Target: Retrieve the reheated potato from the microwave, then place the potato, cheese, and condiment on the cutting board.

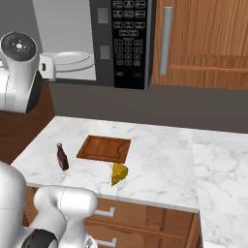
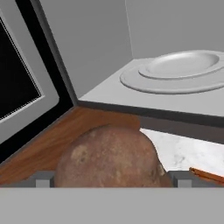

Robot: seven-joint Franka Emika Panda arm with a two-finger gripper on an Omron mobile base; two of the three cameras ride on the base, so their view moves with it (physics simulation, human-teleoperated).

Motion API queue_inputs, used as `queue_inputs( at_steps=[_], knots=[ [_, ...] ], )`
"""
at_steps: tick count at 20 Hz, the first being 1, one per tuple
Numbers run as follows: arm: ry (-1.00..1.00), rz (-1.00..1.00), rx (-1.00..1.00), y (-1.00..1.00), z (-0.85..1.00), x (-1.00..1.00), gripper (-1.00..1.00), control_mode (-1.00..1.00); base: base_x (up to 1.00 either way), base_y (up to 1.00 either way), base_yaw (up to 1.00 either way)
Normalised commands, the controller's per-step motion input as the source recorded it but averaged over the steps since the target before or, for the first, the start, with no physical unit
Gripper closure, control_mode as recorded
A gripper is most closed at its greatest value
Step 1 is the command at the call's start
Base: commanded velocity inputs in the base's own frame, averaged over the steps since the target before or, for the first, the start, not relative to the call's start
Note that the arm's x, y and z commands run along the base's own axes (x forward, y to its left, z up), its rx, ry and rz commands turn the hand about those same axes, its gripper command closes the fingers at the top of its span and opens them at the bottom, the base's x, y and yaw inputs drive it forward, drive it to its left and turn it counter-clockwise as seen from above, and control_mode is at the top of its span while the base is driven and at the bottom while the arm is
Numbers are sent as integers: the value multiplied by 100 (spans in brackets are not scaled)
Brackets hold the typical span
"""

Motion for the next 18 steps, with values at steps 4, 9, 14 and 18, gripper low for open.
queue_inputs(
  at_steps=[4, 9, 14, 18],
  knots=[
    [0, -7, 0, -27, -29, -71, 100, -100, 0, 0, 0],
    [10, -6, 0, -37, -49, -53, 100, -100, 0, 0, 0],
    [26, -16, -1, -36, -63, -14, 100, -100, 0, 0, 0],
    [26, -21, 0, -44, -59, 6, 100, -100, 0, 0, 0]
  ],
)
